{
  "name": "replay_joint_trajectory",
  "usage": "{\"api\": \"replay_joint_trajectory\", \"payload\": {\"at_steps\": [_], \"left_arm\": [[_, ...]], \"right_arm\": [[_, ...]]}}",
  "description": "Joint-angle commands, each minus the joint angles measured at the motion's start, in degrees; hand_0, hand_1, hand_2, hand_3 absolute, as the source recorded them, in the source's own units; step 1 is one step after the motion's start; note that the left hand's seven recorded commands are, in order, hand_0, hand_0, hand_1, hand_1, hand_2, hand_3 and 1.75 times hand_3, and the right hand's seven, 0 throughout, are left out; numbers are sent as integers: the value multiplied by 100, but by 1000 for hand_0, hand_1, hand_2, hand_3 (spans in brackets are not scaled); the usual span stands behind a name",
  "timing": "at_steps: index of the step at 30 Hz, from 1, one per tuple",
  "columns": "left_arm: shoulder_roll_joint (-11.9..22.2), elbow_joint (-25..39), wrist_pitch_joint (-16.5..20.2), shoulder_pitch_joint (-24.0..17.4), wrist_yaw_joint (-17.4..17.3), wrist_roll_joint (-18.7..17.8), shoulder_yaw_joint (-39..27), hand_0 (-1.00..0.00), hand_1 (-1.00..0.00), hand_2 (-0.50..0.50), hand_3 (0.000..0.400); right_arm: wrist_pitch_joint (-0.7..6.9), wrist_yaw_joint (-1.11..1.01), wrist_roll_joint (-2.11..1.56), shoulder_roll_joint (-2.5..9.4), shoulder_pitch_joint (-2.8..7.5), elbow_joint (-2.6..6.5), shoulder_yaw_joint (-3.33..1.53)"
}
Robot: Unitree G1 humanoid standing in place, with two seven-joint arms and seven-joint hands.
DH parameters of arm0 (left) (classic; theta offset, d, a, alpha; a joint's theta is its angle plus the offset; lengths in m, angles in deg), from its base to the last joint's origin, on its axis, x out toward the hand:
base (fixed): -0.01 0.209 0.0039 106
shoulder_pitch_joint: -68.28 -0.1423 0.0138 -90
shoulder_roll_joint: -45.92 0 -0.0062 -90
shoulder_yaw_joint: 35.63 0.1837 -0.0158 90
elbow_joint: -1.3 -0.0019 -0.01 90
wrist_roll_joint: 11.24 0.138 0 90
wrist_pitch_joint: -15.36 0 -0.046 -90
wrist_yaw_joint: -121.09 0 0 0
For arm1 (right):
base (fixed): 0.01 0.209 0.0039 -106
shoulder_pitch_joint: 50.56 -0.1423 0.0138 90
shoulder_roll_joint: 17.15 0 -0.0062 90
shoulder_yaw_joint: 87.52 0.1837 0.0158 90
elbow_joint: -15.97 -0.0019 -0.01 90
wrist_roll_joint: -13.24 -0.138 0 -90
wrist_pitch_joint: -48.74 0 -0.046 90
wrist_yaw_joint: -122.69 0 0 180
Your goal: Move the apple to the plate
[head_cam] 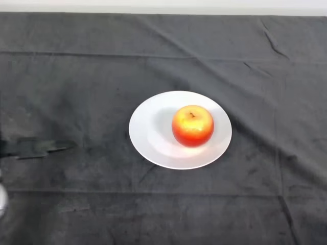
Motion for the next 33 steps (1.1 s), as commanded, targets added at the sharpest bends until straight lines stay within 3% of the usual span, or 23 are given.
{"api": "replay_joint_trajectory", "payload": {"at_steps": [1,7,15,24,33], "left_arm": [[338,355,-178,-316,-34,-69,-264,0,0,0,0],[310,105,-465,-690,-163,-197,-841,0,0,0,0],[432,-309,-808,-1205,-573,-682,-1755,0,0,0,0],[246,-604,-1183,-1713,-742,-930,-2545,0,0,0,0],[165,-1028,-1334,-1693,-853,-1072,-3057,0,0,0,0]], "right_arm": [[111,-36,123,167,489,247,-156],[119,-39,121,167,494,236,-153],[122,-42,122,166,493,235,-152],[116,-41,126,165,484,253,-154],[105,-38,131,165,472,277,-157]]}}
